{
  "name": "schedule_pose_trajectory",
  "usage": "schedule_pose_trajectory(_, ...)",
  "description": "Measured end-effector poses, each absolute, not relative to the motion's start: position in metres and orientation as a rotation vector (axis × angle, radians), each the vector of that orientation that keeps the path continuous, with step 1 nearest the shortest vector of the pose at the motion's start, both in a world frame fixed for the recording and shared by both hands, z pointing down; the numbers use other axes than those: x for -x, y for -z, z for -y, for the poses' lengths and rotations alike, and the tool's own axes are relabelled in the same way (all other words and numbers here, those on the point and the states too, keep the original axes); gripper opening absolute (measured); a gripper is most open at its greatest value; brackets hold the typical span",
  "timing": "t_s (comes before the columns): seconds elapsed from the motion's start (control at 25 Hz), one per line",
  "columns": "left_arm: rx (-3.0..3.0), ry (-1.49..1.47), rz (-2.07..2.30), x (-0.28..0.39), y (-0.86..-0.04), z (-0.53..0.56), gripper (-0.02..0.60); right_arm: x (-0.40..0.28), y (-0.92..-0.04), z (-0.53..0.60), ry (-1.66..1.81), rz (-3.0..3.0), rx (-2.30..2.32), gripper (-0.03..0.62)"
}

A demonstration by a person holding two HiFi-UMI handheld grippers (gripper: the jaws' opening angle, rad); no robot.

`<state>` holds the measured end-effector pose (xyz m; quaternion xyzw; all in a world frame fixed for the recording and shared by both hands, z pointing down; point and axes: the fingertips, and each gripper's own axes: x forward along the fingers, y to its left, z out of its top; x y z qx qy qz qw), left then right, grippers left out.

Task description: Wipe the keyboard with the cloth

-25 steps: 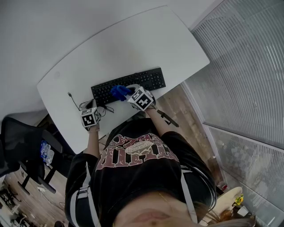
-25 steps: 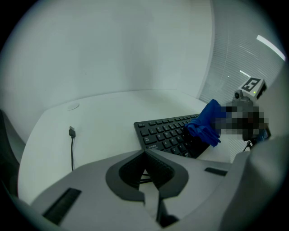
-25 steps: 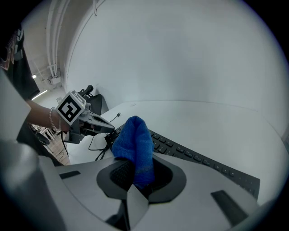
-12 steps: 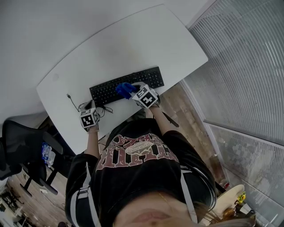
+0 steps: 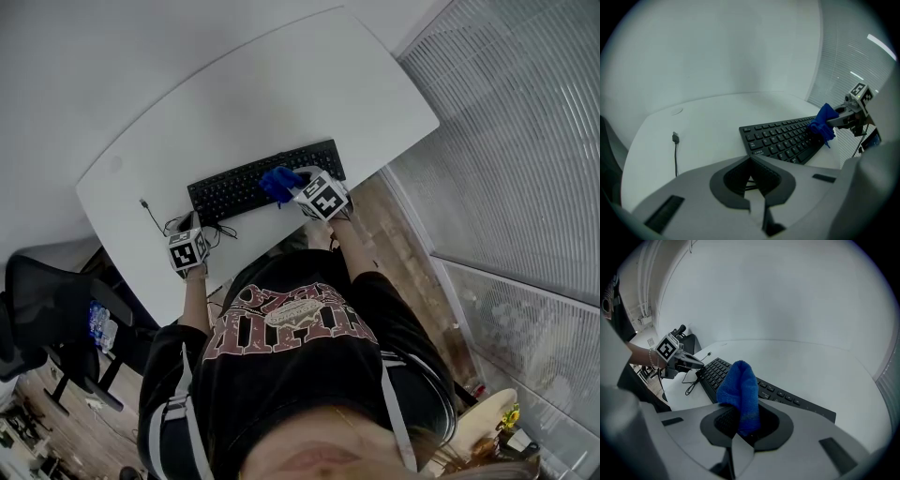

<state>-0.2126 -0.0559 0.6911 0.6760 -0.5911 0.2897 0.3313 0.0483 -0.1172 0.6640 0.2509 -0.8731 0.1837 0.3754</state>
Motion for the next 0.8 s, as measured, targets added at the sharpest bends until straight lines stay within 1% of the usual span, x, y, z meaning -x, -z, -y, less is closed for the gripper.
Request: schedule_pose_trajectory(0.8,-1.754,-0.766,1.549,0.213,-0.694,0.057,0.037,-0.125,-0.675,0.13,-0.563,2.172,-0.824,0.055)
